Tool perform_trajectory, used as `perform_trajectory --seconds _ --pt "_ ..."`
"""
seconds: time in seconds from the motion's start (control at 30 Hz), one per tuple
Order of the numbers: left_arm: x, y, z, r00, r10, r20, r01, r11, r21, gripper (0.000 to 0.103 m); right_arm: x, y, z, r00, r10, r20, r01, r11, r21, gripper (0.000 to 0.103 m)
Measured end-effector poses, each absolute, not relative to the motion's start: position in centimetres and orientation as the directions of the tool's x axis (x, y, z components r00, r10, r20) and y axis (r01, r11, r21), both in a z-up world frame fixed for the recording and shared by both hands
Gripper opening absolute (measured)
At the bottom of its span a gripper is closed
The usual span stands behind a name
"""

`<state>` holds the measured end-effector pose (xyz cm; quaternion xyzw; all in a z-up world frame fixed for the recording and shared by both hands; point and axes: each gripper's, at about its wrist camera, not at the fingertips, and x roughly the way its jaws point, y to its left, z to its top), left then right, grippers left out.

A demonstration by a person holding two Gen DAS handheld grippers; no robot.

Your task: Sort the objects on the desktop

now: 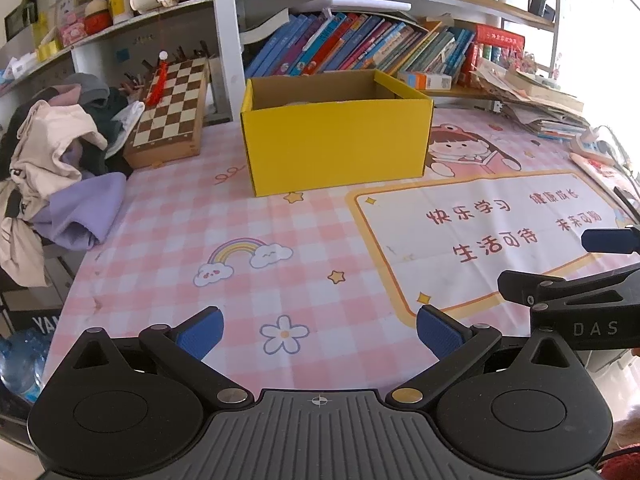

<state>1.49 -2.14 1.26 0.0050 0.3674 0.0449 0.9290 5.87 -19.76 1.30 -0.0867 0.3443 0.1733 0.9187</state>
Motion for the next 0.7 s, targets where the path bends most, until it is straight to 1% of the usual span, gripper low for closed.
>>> perform_trajectory --seconds 0.33,0.7 --pt "1.44 -2.27 1.39 0.734 0.069 -0.675 -0.067 0.997 0.029 0.103 6.08 -19.89 1.35 0.702 0.26 -0.663 -0.382 0.923 -0.042 0.103" --pt "1.69 -2.63 1.25 0.723 0.071 -0.687 -0.066 0.997 0.034 0.103 5.99 -19.96 1.26 0.701 0.257 -0.665 -0.379 0.925 -0.043 0.103"
